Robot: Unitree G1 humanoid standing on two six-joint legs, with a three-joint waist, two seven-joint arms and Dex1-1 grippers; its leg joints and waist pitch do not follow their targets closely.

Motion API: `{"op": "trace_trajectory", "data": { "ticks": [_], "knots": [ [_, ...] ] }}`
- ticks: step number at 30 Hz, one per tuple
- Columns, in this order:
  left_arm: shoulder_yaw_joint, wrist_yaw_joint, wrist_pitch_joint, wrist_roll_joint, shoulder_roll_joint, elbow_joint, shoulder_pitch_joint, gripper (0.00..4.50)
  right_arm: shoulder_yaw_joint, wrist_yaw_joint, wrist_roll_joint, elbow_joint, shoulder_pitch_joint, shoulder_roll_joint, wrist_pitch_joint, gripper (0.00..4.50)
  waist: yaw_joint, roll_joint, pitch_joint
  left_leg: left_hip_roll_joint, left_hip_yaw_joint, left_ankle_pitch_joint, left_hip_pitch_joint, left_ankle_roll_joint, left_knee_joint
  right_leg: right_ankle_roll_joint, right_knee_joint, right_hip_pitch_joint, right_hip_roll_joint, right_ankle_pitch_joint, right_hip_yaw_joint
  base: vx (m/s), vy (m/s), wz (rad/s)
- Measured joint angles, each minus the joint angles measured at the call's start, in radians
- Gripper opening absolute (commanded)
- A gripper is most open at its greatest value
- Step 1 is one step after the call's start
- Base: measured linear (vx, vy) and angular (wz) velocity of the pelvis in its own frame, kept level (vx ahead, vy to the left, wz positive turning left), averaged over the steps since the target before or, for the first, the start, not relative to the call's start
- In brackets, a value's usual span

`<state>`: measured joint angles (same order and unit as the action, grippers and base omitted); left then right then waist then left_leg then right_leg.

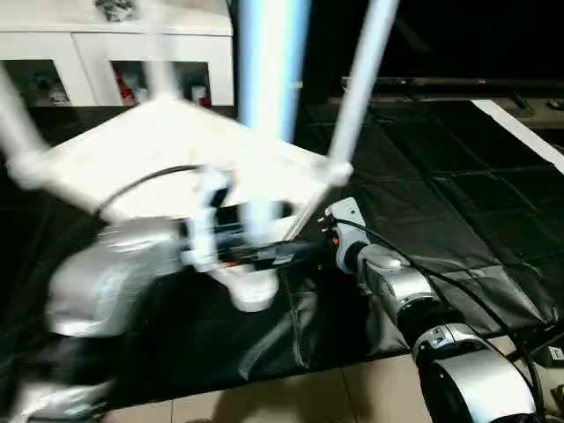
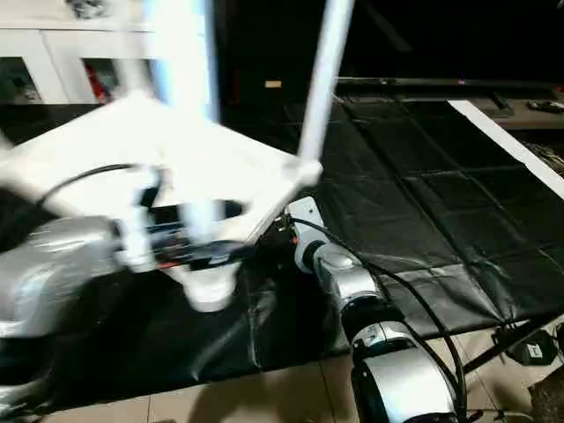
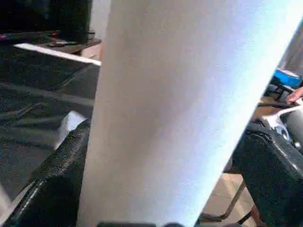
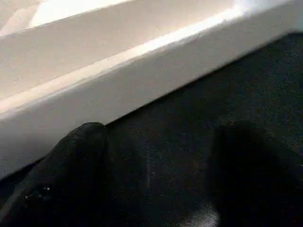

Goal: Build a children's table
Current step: Rotate table base

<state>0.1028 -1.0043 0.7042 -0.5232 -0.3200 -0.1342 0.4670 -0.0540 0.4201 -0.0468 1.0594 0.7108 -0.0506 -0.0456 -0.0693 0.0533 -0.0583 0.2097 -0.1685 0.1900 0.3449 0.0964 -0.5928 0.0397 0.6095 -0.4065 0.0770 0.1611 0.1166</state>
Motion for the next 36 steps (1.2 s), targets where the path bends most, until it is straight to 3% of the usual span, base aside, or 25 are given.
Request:
{"op": "trace_trajectory", "data": {
  "ticks": [4, 10, 17, 24, 28, 35, 36],
  "knots": [
    [0.041, 0.033, -0.045, 0.034, 0.065, 0.044, 0.040, 4.47, 0.003, 0.000, 0.001, 0.007, 0.001, 0.002, 0.010, 4.50, 0.011, 0.000, 0.000, 0.000, 0.000, 0.000, 0.001, 0.000, 0.000, 0.000, 0.000, 0.000, 0.000, 0.000, 0.000, 0.000, 0.000, 0.00],
    [0.053, 0.104, -0.126, 0.087, 0.145, 0.135, 0.111, 4.47, 0.009, -0.004, 0.015, 0.023, 0.010, 0.004, 0.028, 4.50, 0.014, 0.000, 0.000, 0.000, 0.000, 0.000, 0.001, 0.000, 0.000, 0.000, 0.000, -0.001, 0.000, 0.000, 0.000, 0.000, 0.000, 0.00],
    [0.047, 0.155, -0.214, 0.142, 0.144, 0.223, 0.156, 4.47, 0.008, -0.013, 0.020, 0.044, 0.027, 0.010, 0.039, 4.50, 0.013, 0.000, 0.000, 0.000, 0.000, 0.000, 0.004, 0.000, 0.000, 0.001, 0.000, -0.003, 0.000, 0.000, 0.000, 0.000, 0.000, 0.00],
    [0.059, 0.010, -0.235, 0.146, 0.002, 0.224, 0.133, 4.47, 0.013, 0.058, 0.018, -0.014, 0.000, -0.061, 0.060, 4.50, 0.004, -0.002, -0.001, 0.000, 0.000, 0.000, 0.005, 0.000, 0.001, 0.006, 0.001, -0.006, 0.000, -0.001, 0.000, 0.000, 0.000, 0.00],
    [0.095, -0.097, -0.254, 0.179, -0.118, 0.247, 0.090, 4.47, 0.029, 0.130, 0.009, -0.097, -0.043, -0.162, 0.069, 4.50, -0.019, -0.002, -0.001, 0.000, -0.001, 0.000, 0.004, 0.000, 0.000, 0.006, 0.001, -0.007, 0.000, -0.001, 0.000, 0.000, 0.000, 0.00],
    [0.171, -0.165, -0.367, 0.293, -0.186, 0.390, 0.103, 4.47, 0.030, 0.284, -0.031, -0.330, -0.114, -0.246, 0.017, 4.50, -0.024, -0.004, -0.002, 0.000, -0.001, 0.000, 0.005, 0.000, 0.000, 0.001, 0.001, -0.006, 0.000, 0.002, -0.001, 0.000, 0.000, 0.00],
    [0.174, -0.172, -0.377, 0.301, -0.188, 0.400, 0.104, 4.31, 0.028, 0.298, -0.034, -0.352, -0.124, -0.254, 0.008, 4.50, -0.024, -0.004, -0.002, 0.000, -0.001, 0.000, 0.005, 0.000, 0.000, 0.001, 0.001, -0.006, 0.000, 0.002, -0.001, 0.000, 0.000, 0.00]
  ]
}}
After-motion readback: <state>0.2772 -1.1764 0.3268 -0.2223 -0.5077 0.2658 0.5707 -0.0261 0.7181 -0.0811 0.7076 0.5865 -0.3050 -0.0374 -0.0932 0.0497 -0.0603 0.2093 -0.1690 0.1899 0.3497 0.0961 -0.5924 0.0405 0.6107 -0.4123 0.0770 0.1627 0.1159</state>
